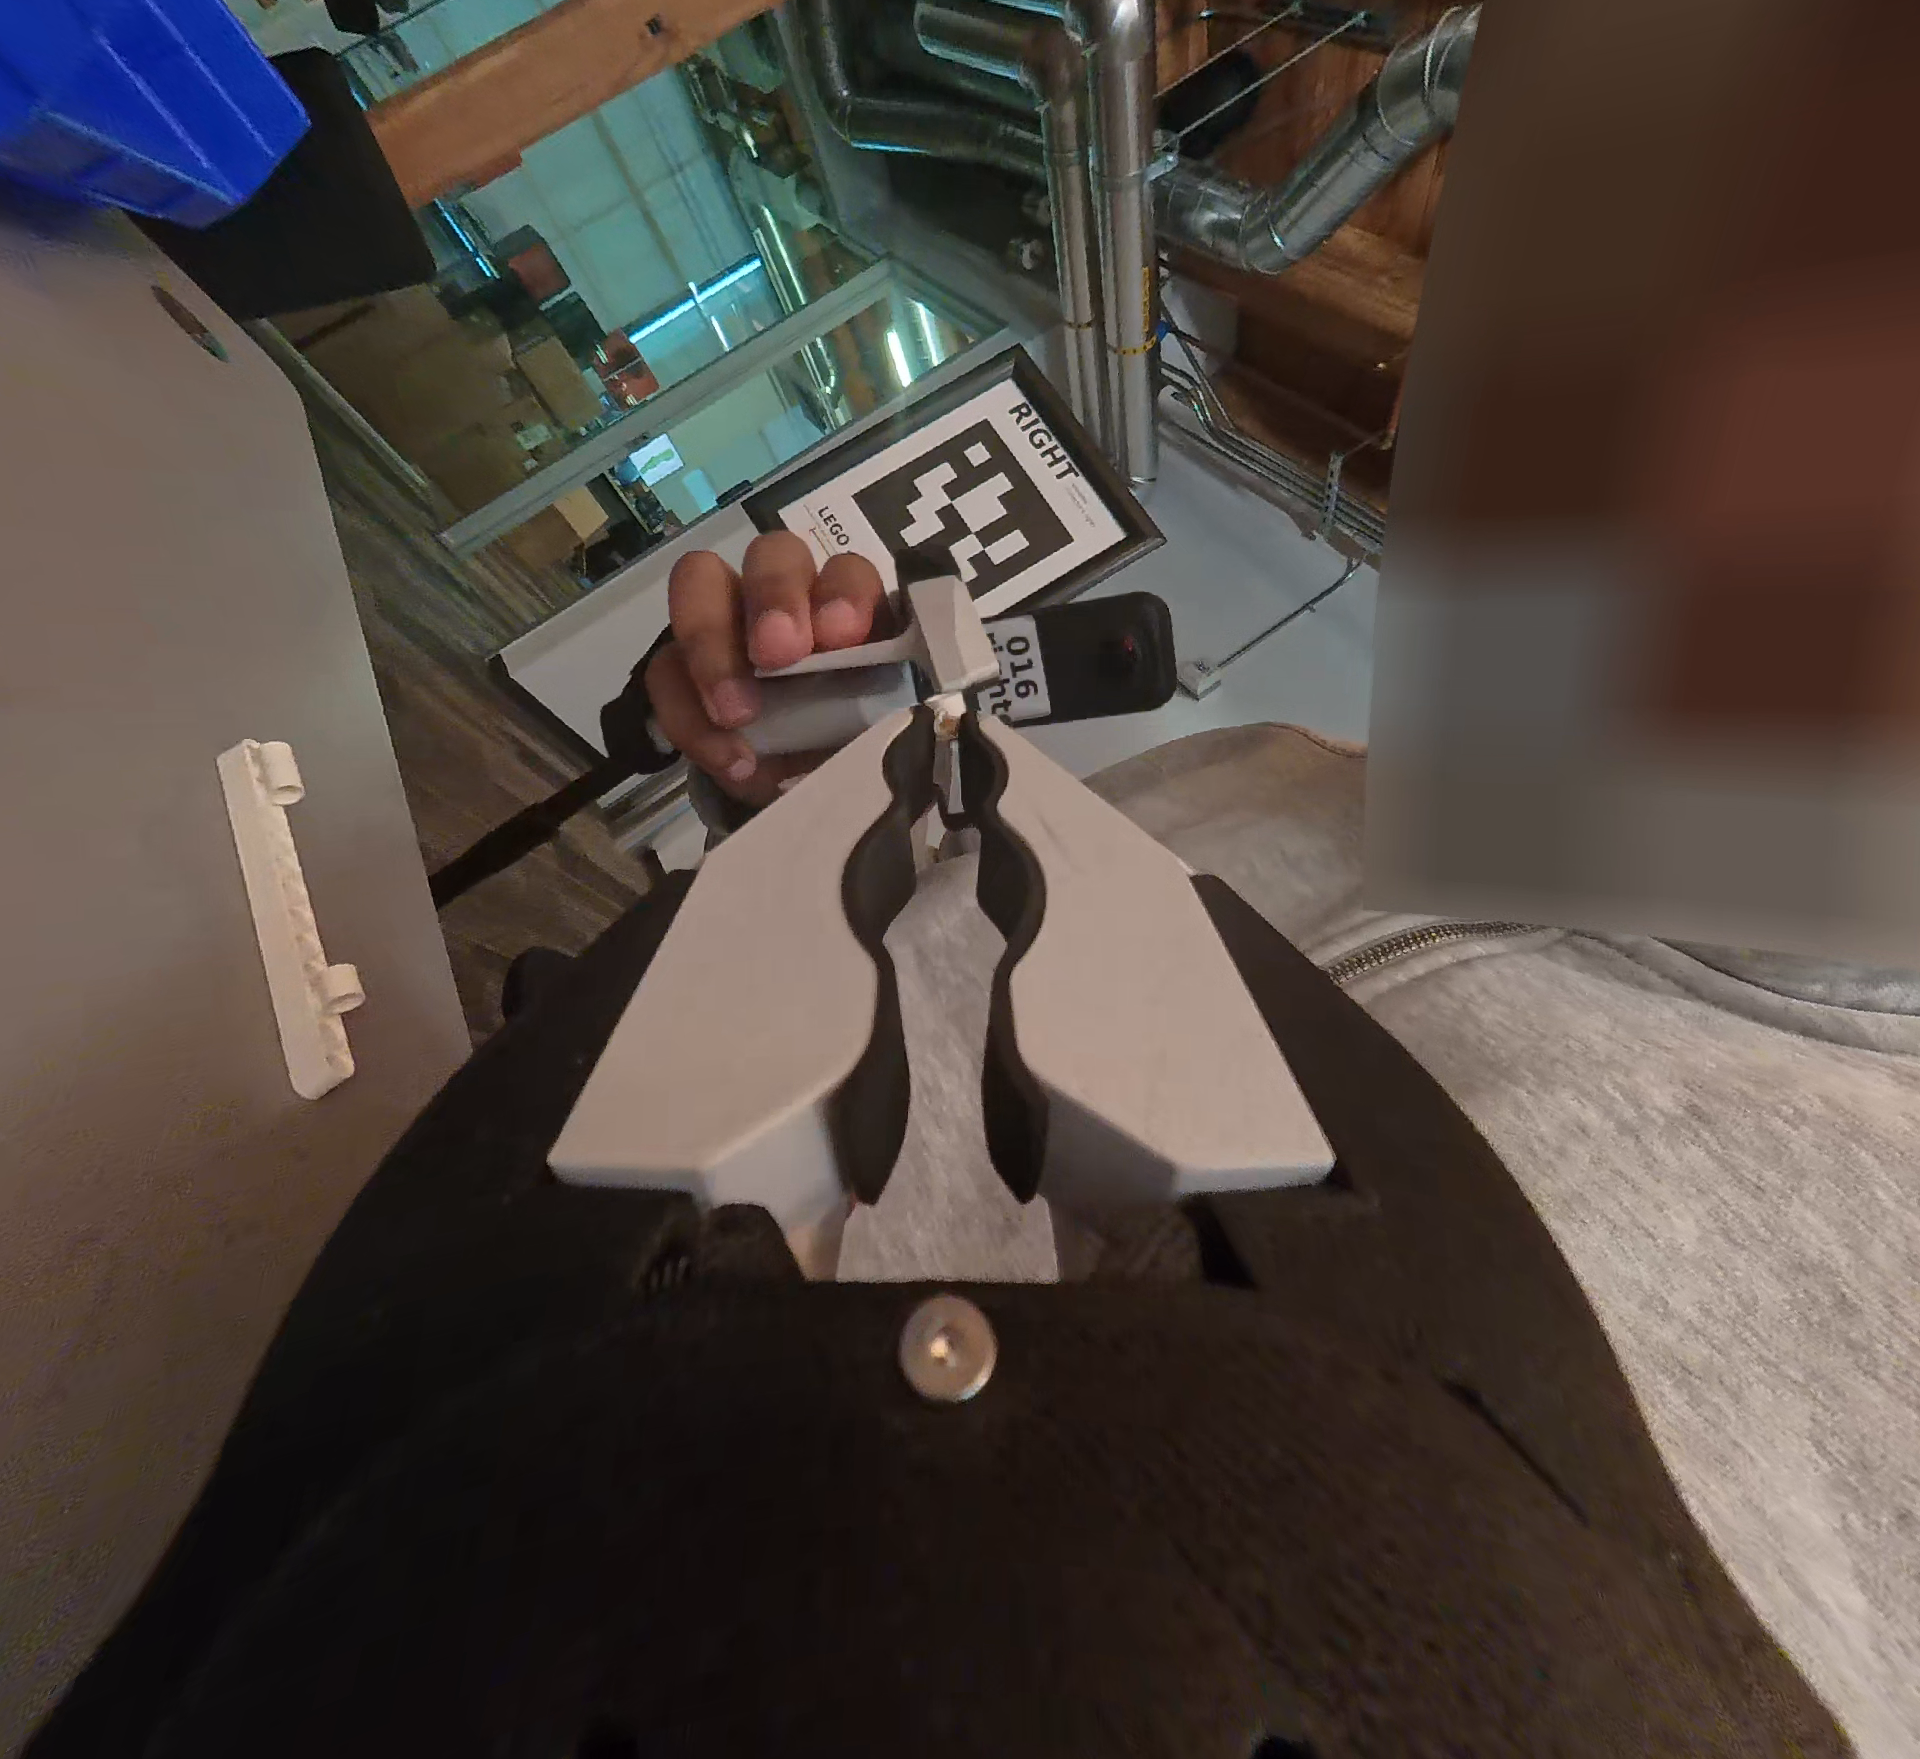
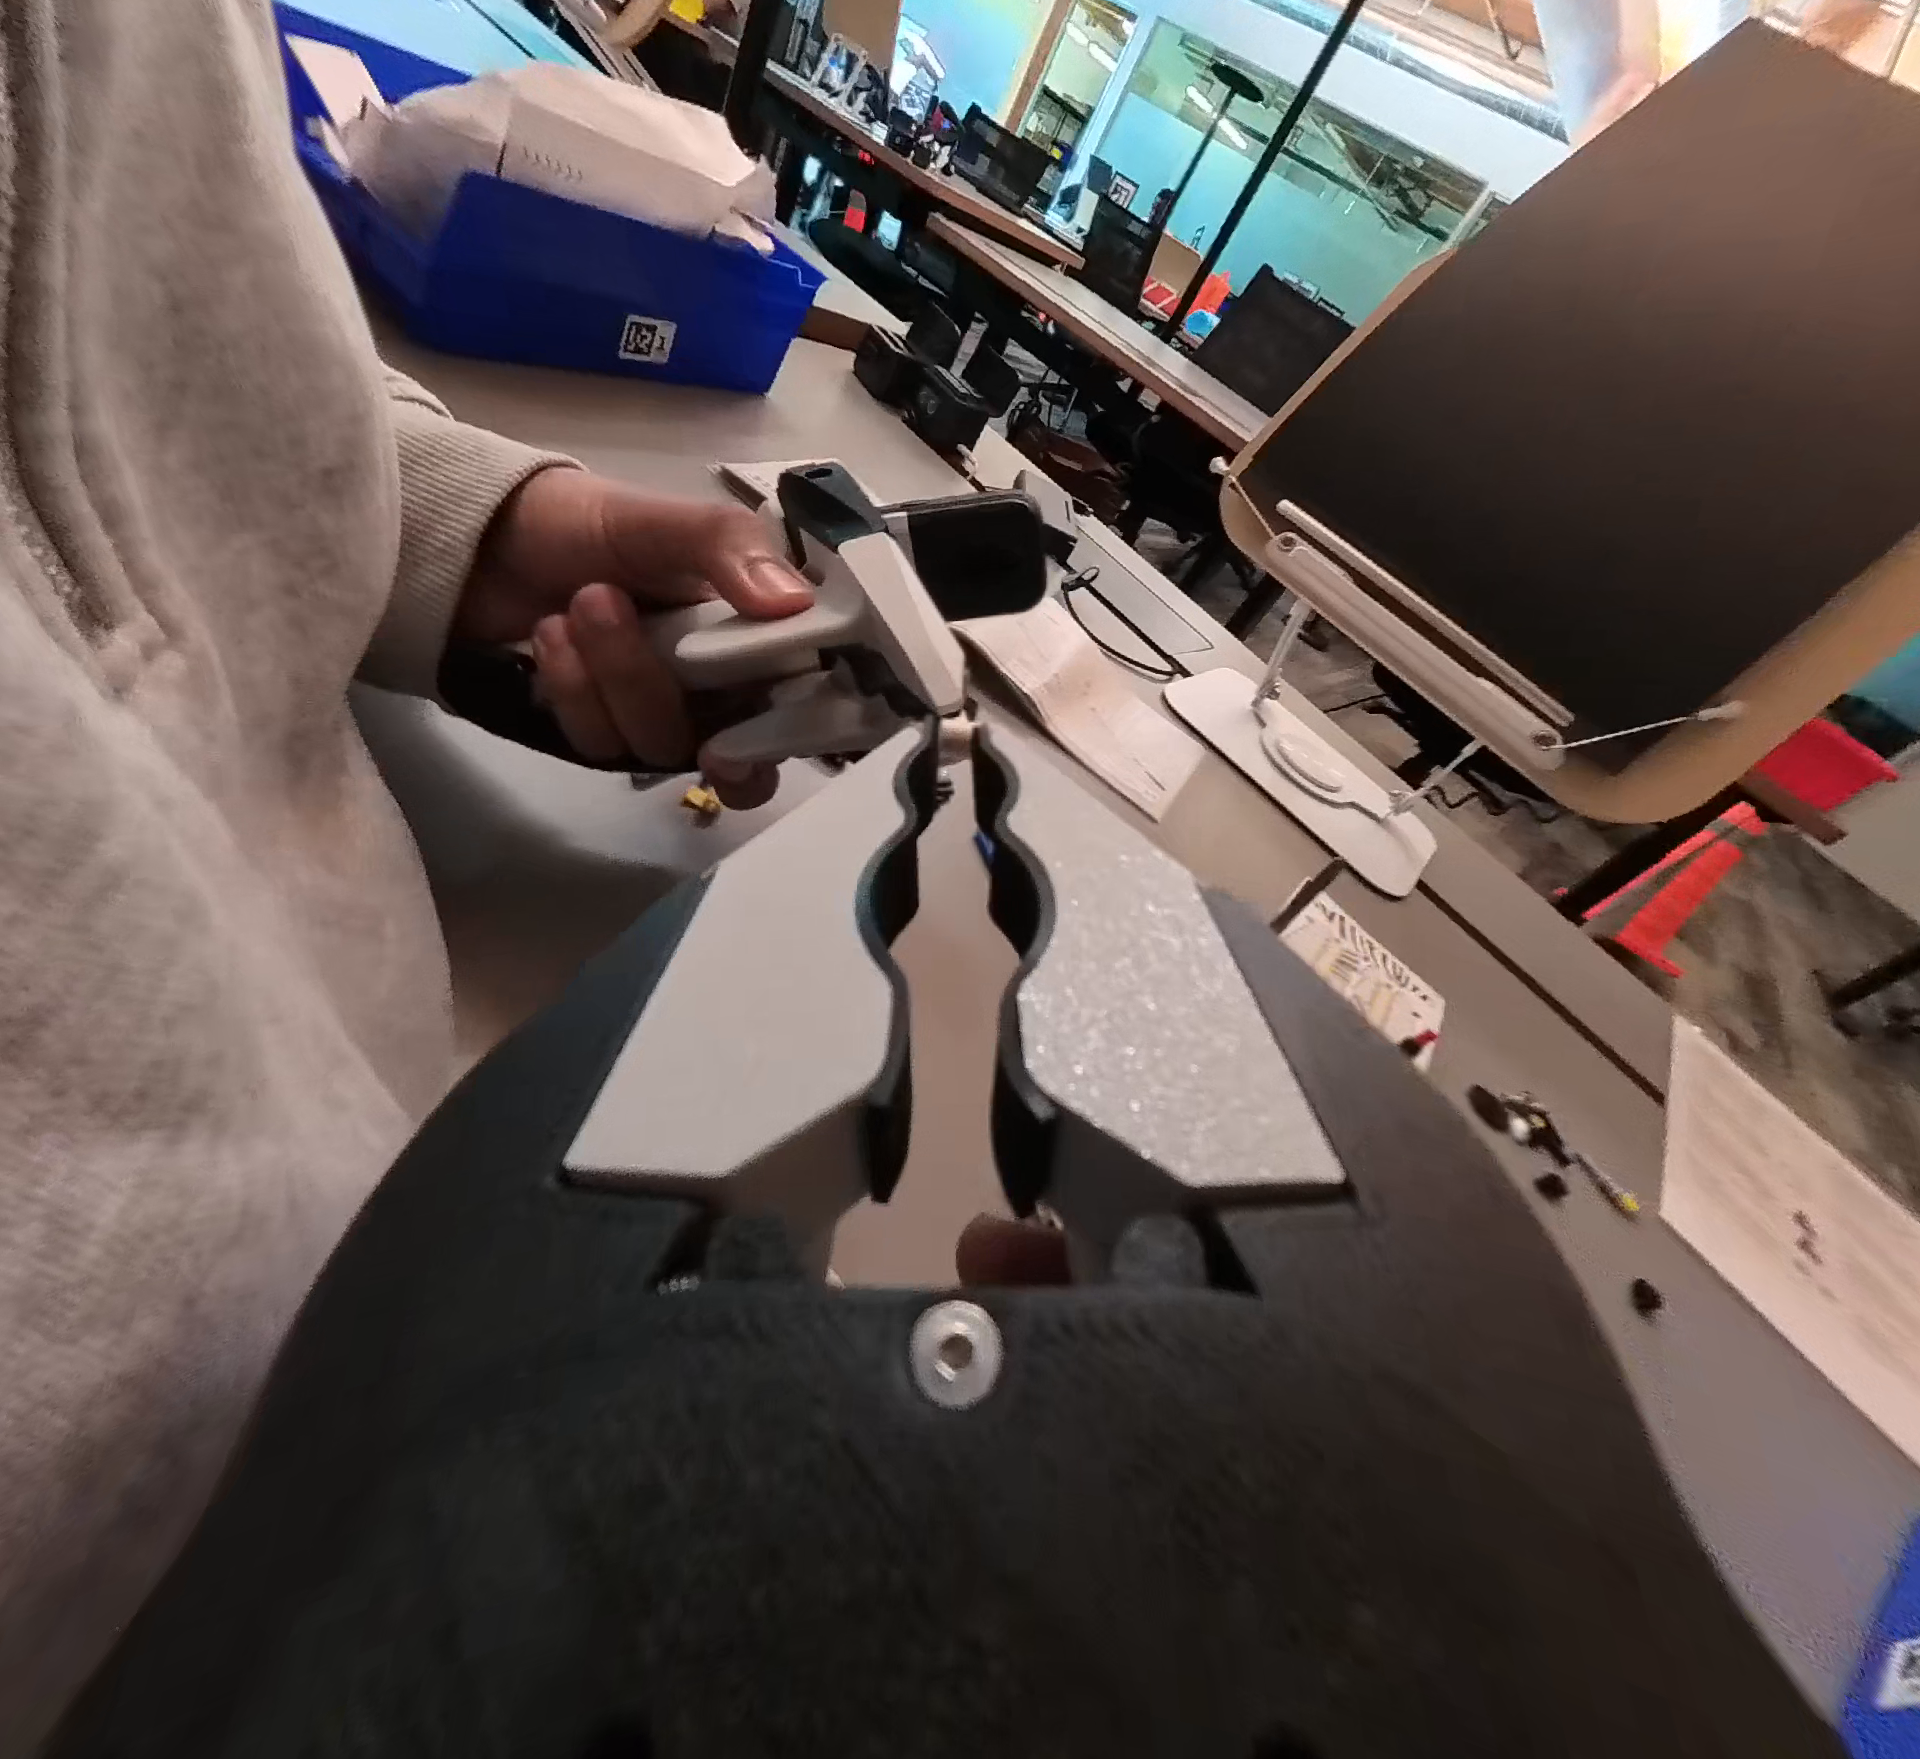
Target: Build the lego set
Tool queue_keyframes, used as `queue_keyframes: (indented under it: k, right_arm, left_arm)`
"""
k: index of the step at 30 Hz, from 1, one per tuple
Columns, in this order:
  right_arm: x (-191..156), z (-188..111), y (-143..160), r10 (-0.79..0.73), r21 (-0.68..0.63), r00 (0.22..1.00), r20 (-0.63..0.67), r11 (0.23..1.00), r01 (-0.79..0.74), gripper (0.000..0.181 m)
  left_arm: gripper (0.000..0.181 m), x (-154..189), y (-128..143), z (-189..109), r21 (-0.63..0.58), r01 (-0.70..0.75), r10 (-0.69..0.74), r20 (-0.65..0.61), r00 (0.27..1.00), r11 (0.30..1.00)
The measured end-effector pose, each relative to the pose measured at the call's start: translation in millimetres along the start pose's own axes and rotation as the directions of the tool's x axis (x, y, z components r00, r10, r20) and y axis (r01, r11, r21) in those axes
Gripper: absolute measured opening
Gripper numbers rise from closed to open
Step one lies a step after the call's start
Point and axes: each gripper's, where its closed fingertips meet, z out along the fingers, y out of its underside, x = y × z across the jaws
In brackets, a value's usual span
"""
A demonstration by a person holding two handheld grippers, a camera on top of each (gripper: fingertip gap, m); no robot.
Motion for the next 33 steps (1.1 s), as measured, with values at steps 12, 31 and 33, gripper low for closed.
queue_keyframes:
  k: [12, 31, 33]
  right_arm:
    - [0.3, 0.5, 1.5, 0.098, 0.01, 0.995, 0.007, 0.995, -0.098, 0.006]
    - [-1.3, 2.5, 2.6, 0.114, 0.005, 0.993, 0.021, 0.993, -0.114, 0.007]
    - [-1.3, 1.9, 1.7, 0.108, 0.01, 0.994, 0.021, 0.994, -0.109, 0.006]
  left_arm:
    - [0.002, -1.6, 1.3, -0.2, -0.015, 0.014, -0.014, -0.009, 1.0, 1.0]
    - [0.002, -1.6, 3.1, 1.8, -0.029, 0.021, -0.021, -0.017, 1.0, 0.999]
    - [0.002, -0.9, 3.1, 2.4, -0.028, 0.023, -0.024, -0.024, 0.999, 0.999]
